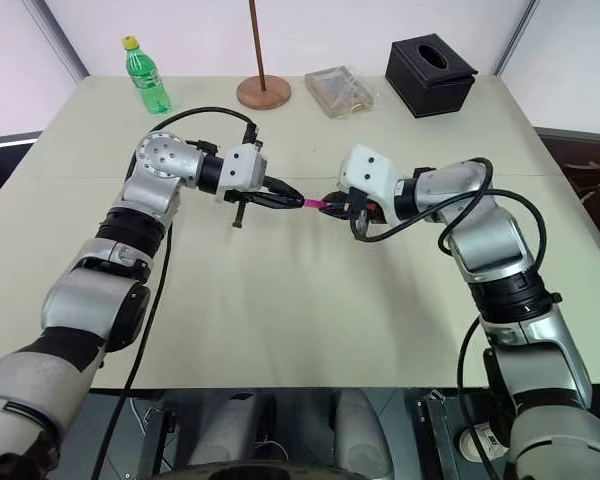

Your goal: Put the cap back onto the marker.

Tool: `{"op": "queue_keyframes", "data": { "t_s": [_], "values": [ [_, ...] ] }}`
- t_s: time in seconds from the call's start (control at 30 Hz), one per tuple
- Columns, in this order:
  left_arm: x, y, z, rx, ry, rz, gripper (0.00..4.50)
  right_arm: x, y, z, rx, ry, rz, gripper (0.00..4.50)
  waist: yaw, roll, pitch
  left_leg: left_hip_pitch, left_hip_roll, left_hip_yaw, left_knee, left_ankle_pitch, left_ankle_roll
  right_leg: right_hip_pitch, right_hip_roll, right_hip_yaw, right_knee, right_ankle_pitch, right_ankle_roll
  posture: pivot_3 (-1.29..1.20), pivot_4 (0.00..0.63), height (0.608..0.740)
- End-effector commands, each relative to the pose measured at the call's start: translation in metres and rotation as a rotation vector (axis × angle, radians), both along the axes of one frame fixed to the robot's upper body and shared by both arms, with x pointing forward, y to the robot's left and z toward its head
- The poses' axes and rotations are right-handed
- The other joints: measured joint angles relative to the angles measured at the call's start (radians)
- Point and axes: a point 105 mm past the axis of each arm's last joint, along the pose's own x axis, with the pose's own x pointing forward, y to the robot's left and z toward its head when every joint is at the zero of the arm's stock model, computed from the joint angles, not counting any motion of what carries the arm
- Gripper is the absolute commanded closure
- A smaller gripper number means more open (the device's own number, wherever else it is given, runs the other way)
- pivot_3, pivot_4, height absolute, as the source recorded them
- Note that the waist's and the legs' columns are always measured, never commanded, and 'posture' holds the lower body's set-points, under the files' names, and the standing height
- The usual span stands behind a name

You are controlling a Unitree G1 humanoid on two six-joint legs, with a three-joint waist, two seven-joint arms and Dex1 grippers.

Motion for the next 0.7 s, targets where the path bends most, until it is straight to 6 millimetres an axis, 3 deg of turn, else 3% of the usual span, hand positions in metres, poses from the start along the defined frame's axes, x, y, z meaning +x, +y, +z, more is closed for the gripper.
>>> {"op": "queue_keyframes", "data": {
  "t_s": [0.03, 0.37, 0.47, 0.6, 0.7],
  "values": [
    [-0.001, -0.001, 0.010, -0.019, -0.040, -0.012, 4.50, -0.004, 0.005, 0.017, 0.006, -0.074, 0.029, 1.90, 0.000, 0.000, 0.000, 0.000, 0.000, 0.000, 0.000, 0.000, 0.000, 0.000, 0.000, 0.000, 0.000, 0.000, 0.000, 0.00, 0.150, 0.740],
    [0.006, 0.007, 0.009, -0.008, -0.042, 0.036, 4.50, -0.007, -0.004, 0.015, 0.003, -0.045, 0.016, 1.90, -0.001, 0.000, 0.000, 0.000, 0.000, 0.000, 0.000, 0.000, 0.000, 0.000, 0.000, 0.000, 0.000, 0.000, 0.000, 0.00, 0.150, 0.740],
    [0.014, 0.017, 0.007, -0.019, -0.020, 0.110, 4.50, -0.007, -0.012, 0.029, 0.073, -0.040, -0.023, 1.90, -0.001, 0.000, 0.000, 0.000, 0.000, 0.000, 0.000, 0.000, 0.000, 0.000, 0.000, 0.000, 0.000, 0.000, 0.000, 0.00, 0.150, 0.740],
    [0.024, 0.033, 0.013, -0.129, 0.100, 0.228, 4.50, -0.002, -0.037, 0.057, 0.224, -0.057, -0.142, 1.90, 0.000, 0.000, 0.000, 0.000, 0.000, 0.000, 0.000, 0.000, 0.000, 0.000, 0.000, 0.000, 0.000, 0.000, 0.000, 0.00, 0.150, 0.740],
    [0.033, 0.048, 0.019, -0.224, 0.174, 0.350, 4.50, 0.000, -0.056, 0.068, 0.287, -0.083, -0.239, 1.90, -0.001, 0.000, 0.000, 0.000, 0.000, 0.000, 0.000, 0.000, 0.000, 0.000, 0.000, 0.000, 0.000, 0.000, 0.000, 0.00, 0.150, 0.740]
  ]
}}
